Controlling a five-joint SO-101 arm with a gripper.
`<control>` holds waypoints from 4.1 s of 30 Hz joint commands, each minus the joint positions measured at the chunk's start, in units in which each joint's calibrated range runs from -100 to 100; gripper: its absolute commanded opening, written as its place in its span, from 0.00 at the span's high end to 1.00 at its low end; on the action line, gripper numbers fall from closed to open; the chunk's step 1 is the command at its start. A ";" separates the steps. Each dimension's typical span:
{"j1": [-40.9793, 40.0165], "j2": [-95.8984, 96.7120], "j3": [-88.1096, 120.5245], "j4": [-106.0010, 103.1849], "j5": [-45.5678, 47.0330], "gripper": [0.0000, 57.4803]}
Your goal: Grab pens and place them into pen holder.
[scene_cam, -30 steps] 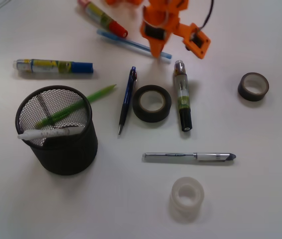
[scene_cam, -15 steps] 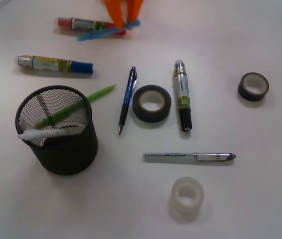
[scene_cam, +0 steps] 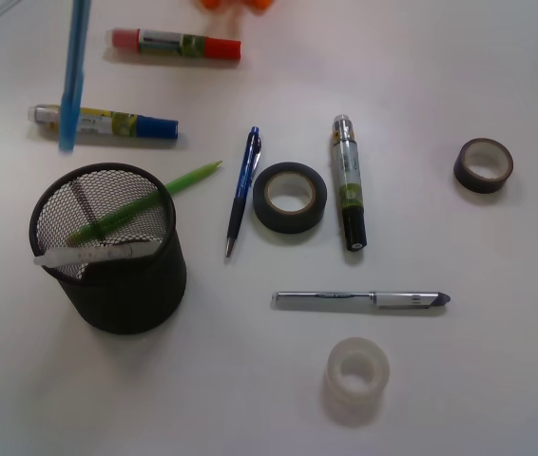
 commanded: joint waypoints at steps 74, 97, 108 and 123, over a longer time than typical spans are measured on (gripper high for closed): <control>-12.20 0.12 6.78 68.70 -11.87 0.65; -10.78 22.14 -6.99 69.40 -7.77 0.65; -10.56 30.55 -12.42 69.40 -7.33 0.71; -9.51 18.74 -12.42 73.25 -6.64 0.99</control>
